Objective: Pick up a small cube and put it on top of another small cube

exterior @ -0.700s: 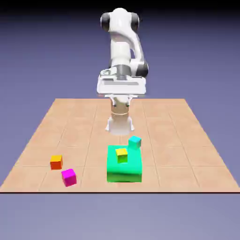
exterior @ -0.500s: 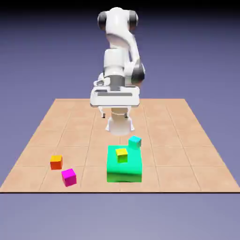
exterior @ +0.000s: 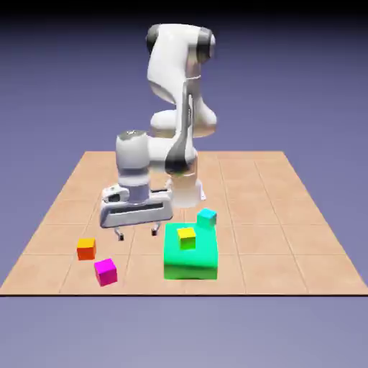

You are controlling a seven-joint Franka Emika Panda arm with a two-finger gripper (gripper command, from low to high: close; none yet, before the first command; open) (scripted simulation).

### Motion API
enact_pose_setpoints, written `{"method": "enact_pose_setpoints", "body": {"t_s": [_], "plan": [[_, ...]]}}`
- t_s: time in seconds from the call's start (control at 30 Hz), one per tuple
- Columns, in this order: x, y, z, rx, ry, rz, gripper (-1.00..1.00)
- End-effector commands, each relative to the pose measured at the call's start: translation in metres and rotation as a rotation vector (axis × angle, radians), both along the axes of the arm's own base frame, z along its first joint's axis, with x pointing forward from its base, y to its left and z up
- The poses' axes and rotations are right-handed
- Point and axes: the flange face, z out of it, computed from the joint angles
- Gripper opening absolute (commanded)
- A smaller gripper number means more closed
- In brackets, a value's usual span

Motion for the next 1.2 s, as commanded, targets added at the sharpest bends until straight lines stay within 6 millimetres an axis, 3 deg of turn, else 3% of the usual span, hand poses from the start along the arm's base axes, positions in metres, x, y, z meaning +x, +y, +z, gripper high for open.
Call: {"method": "enact_pose_setpoints", "body": {"t_s": [0.0,0.27,0.33,0.47,0.5,0.53,0.67,0.83,0.97,1.0,1.17], "plan": [[0.001,-0.008,-0.008,-0.007,0.027,0.016,0.00],[0.008,-0.069,-0.056,-0.076,0.225,0.161,0.00],[0.009,-0.072,-0.058,-0.080,0.235,0.169,0.00],[0.001,-0.076,-0.127,-0.080,0.235,0.169,0.00],[0.001,-0.076,-0.127,-0.080,0.235,0.169,-1.00],[0.001,-0.076,-0.127,-0.080,0.235,0.169,-1.00],[0.006,-0.075,-0.056,-0.079,0.236,0.163,-1.00],[-0.054,-0.131,-0.026,-0.059,0.245,0.048,-1.00],[-0.104,-0.164,-0.004,-0.056,0.241,-0.032,-1.00],[-0.104,-0.164,-0.004,-0.056,0.241,-0.032,-1.00],[-0.112,-0.166,-0.073,-0.056,0.241,-0.032,-1.00]]}}
